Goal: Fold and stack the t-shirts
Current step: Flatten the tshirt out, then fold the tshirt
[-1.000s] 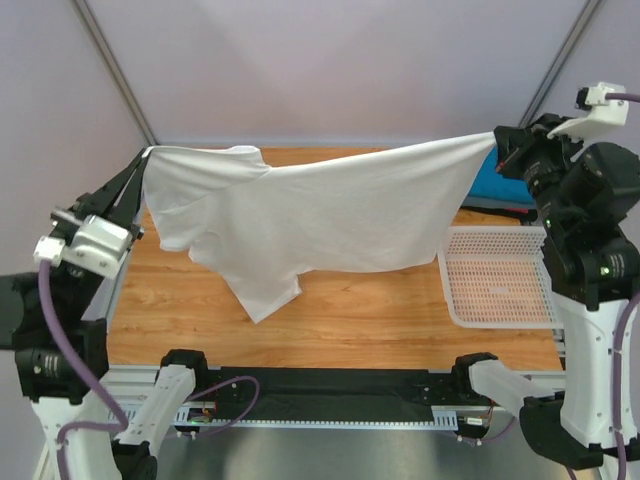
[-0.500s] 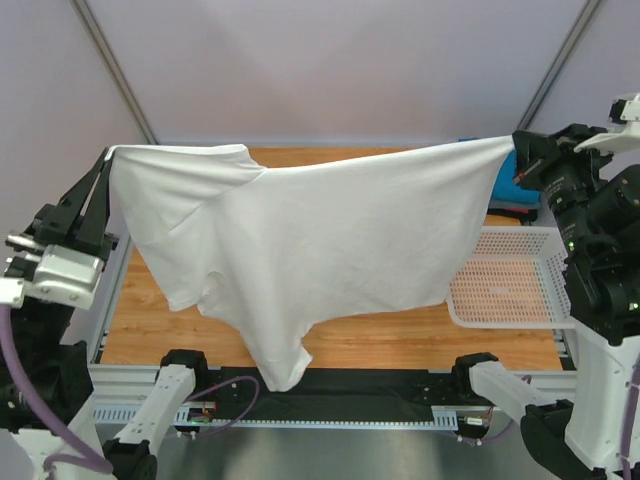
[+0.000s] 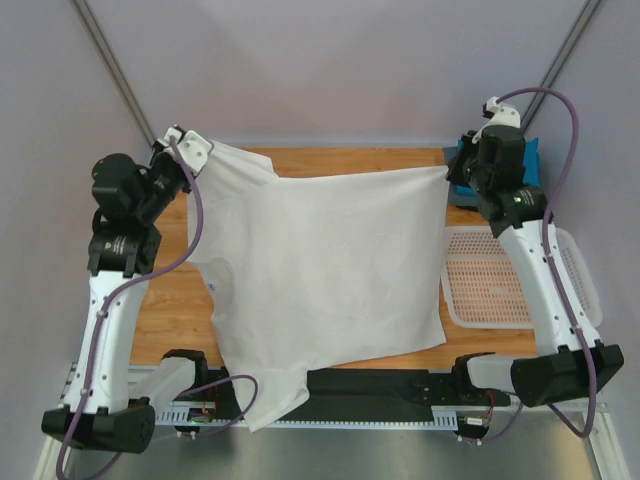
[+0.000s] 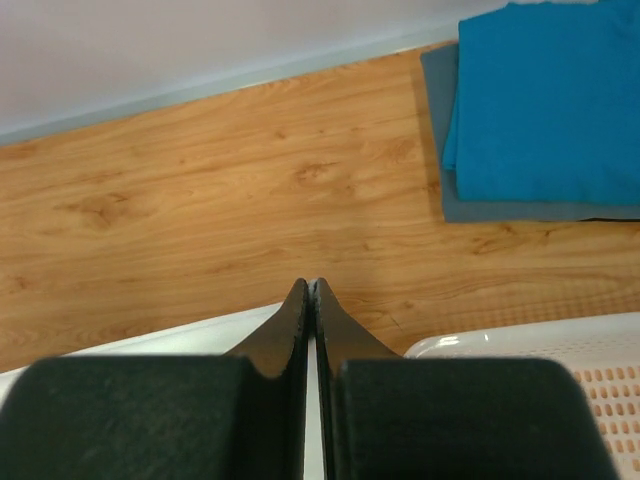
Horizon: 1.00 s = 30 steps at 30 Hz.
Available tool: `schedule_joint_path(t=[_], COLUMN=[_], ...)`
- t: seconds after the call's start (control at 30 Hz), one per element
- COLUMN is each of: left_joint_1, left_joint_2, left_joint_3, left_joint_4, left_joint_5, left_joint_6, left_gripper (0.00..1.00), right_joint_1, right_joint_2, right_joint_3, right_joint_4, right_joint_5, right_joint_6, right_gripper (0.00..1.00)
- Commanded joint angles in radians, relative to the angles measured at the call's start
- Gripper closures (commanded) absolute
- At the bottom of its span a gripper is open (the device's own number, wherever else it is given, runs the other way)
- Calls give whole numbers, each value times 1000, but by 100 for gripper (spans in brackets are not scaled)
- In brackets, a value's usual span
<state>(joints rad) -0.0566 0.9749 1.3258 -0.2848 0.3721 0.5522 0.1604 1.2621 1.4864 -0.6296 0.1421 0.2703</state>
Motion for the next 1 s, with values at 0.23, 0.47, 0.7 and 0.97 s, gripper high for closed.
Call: schedule_joint_path(t=[0.23, 0.47, 0.7, 0.97], left_joint_1=[12, 20, 27, 51], left_joint_2=[361, 577, 725, 763], left_joint_3=[-76, -20, 9, -14], left_joint_4=[280, 452, 581, 638], left_joint_5=[-21, 10, 30, 122], left_joint_6=[28, -12, -20, 14], left_gripper=[100, 100, 100, 100], right_joint_1=[-1, -4, -21, -44], right_joint_2=[343, 609, 738, 819], right_joint_3=[-72, 86, 184, 270], right_joint_4=[300, 321, 415, 449], right_joint_5=[97, 128, 93, 53], right_joint_6=[76, 67, 57, 1], right_gripper=[99, 100, 99, 100])
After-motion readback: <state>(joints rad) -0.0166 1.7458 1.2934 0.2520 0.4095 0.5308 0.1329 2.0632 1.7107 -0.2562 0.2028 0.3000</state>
